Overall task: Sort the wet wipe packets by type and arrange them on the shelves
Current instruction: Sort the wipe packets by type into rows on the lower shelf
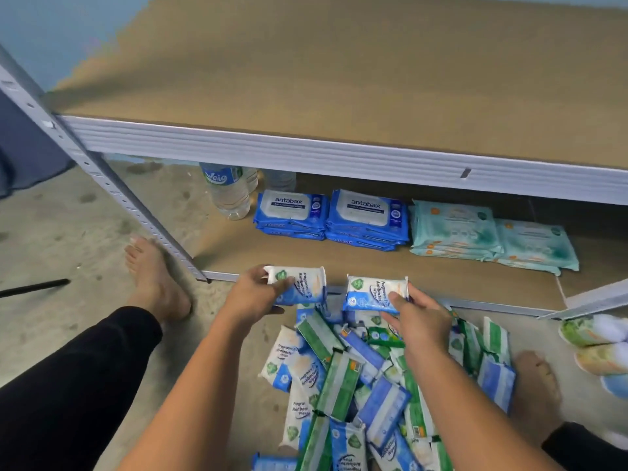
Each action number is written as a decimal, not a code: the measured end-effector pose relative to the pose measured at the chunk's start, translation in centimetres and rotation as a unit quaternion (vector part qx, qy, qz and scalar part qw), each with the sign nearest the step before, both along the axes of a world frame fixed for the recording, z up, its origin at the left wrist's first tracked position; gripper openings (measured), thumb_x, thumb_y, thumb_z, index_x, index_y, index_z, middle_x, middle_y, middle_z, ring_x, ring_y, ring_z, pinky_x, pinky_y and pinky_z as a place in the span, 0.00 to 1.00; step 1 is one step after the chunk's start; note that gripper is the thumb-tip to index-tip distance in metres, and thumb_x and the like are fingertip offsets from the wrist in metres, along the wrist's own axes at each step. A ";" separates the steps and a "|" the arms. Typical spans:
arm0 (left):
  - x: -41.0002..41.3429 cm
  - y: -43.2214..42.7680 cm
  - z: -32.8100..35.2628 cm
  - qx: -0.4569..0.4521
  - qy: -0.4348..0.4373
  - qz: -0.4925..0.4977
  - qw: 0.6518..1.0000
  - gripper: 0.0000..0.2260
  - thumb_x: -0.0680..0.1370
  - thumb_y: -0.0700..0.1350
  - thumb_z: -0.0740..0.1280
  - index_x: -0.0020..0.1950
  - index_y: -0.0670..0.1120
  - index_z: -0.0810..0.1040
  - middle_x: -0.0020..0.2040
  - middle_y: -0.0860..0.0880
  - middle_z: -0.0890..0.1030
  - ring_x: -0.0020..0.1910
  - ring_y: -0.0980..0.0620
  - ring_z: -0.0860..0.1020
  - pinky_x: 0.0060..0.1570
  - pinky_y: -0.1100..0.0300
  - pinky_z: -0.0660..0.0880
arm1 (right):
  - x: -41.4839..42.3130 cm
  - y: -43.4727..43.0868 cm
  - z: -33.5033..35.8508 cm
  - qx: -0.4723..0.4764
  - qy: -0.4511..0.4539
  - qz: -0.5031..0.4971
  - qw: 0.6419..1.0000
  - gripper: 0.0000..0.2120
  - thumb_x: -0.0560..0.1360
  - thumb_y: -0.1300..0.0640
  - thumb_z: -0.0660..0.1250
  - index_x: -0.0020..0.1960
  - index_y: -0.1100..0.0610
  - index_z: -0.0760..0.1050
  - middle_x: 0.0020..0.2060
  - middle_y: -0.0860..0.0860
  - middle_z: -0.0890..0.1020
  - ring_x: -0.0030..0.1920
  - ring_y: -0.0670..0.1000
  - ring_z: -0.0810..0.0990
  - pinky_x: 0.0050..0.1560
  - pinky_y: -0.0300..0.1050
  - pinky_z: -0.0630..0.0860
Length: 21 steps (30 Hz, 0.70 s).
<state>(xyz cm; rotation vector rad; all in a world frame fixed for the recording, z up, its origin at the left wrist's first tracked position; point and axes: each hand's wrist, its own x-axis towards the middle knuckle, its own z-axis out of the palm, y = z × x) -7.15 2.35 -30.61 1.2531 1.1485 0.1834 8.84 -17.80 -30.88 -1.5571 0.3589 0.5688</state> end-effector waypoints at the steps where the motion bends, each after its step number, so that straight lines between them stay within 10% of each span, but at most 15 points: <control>1: 0.7 1.0 -0.8 0.003 0.001 0.017 1.000 0.07 0.75 0.43 0.76 0.47 0.43 0.80 0.43 0.48 0.84 0.40 0.49 0.83 0.40 0.52 0.83 | 0.7 1.1 -0.5 0.003 0.020 -0.014 1.000 0.20 0.73 0.70 0.74 0.64 0.64 0.78 0.51 0.59 0.84 0.47 0.57 0.86 0.37 0.42 0.83; 13: 6.3 11.7 -10.9 0.054 0.064 0.105 0.991 0.26 0.75 0.45 0.77 0.68 0.38 0.72 0.55 0.45 0.77 0.45 0.48 0.79 0.41 0.50 0.82 | 6.0 13.1 -7.6 -0.024 0.083 0.005 0.996 0.11 0.70 0.73 0.75 0.46 0.59 0.79 0.42 0.58 0.85 0.44 0.56 0.85 0.34 0.43 0.84; 18: 7.0 12.6 -12.7 0.160 0.123 0.065 0.977 0.11 0.76 0.50 0.74 0.44 0.46 0.75 0.37 0.53 0.76 0.40 0.50 0.74 0.37 0.60 0.70 | 5.7 15.3 -10.2 -0.077 0.038 0.041 0.995 0.14 0.71 0.72 0.75 0.55 0.66 0.79 0.45 0.58 0.83 0.43 0.54 0.85 0.35 0.44 0.84; 21: 7.6 12.2 -12.6 0.235 0.157 0.036 0.959 0.08 0.78 0.52 0.71 0.50 0.48 0.77 0.44 0.49 0.79 0.46 0.45 0.77 0.46 0.58 0.69 | 5.3 15.7 -11.7 -0.174 -0.058 0.094 0.979 0.08 0.73 0.64 0.76 0.47 0.57 0.79 0.38 0.53 0.83 0.40 0.56 0.85 0.43 0.55 0.84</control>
